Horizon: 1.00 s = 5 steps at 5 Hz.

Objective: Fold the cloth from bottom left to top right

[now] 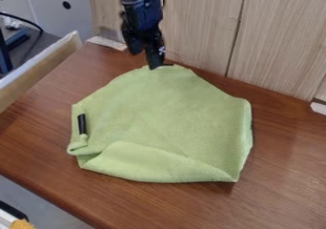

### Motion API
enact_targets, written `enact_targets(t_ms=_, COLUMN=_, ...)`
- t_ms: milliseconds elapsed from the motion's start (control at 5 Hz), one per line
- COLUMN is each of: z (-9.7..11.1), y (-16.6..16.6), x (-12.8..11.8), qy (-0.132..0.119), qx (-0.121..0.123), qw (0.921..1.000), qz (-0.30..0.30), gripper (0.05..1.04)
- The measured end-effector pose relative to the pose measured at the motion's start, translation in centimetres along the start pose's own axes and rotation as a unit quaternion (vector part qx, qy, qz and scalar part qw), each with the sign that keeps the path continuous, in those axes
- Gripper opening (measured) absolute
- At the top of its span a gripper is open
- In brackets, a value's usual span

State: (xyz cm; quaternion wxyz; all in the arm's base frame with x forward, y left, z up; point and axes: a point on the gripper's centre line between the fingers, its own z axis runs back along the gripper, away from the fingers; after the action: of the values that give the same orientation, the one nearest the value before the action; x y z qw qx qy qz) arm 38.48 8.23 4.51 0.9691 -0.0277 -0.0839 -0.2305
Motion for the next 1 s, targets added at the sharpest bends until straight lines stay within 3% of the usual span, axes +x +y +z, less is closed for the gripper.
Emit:
enact_targets(t_ms=400, z=-4.2, y=3.0, x=2.1, qy=0.011, qx=-0.003, qw=0.9993, qz=-0.036, gripper=1.0)
enact_targets(t_ms=1000, z=-7.3, y=2.5, x=5.0, qy=0.011, qx=0.02, qw=0.9942, qz=-0.105, gripper=1.001)
